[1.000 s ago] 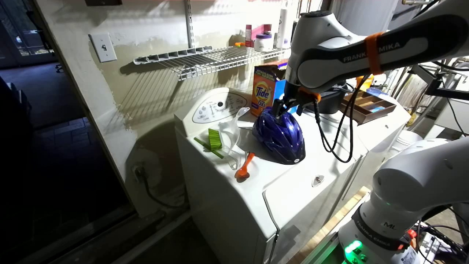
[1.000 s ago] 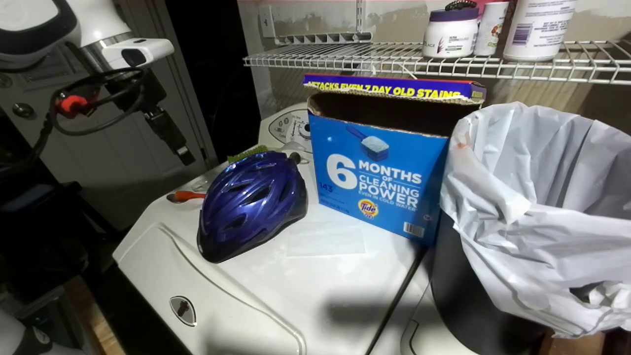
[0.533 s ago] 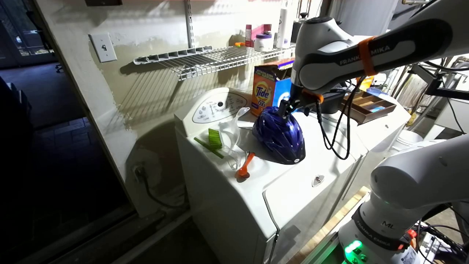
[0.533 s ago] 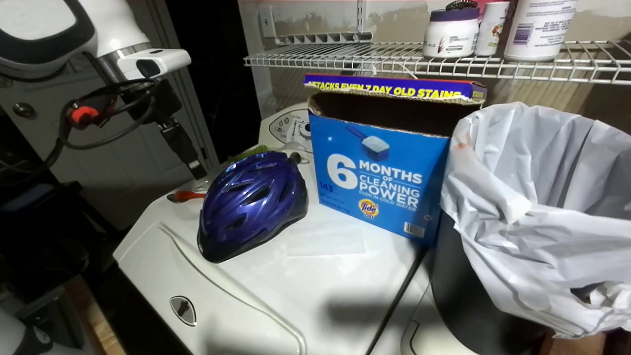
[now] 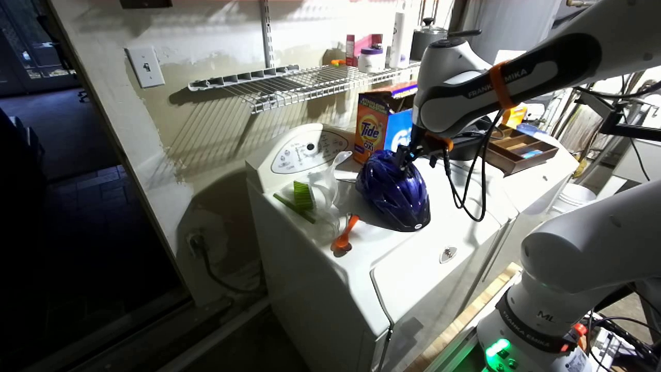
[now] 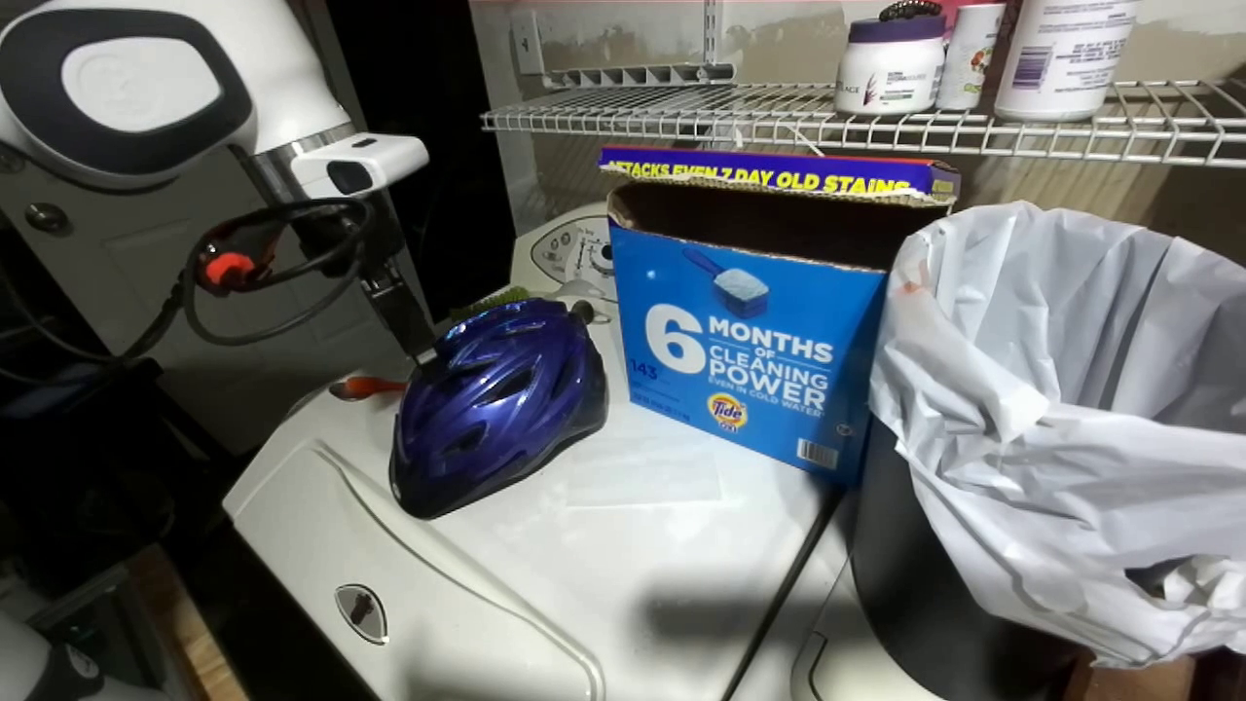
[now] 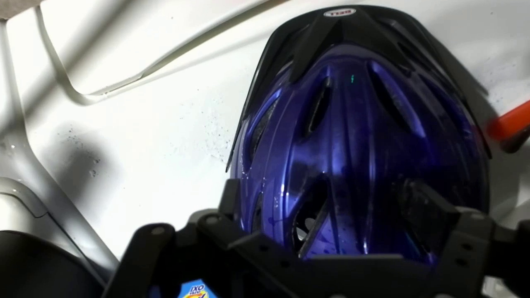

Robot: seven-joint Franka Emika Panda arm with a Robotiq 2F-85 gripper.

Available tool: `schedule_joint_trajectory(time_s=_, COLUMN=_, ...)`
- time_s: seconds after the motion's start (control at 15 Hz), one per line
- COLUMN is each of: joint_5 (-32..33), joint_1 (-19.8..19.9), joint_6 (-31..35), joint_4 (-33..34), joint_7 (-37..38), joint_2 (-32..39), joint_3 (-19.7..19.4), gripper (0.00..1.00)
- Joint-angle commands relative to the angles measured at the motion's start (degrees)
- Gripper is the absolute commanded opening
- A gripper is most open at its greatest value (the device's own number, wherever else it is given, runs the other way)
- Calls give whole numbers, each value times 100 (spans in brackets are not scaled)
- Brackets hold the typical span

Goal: Put the helmet on the shelf

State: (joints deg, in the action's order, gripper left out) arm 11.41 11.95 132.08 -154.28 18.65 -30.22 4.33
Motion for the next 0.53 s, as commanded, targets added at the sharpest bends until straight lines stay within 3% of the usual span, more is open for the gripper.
schedule_joint_trajectory(time_s=0.0, joint_5=115, joint_1=0, joint_6=516, joint_4=63, joint_7=-31, joint_2=269, joint_3=-114, gripper=100)
schedule_joint_trajectory(time_s=0.47, joint_5=129, joint_1=-57, joint_6=1023, joint_4=60, joint_7=-453, joint_2=508, joint_3=-176, gripper=100)
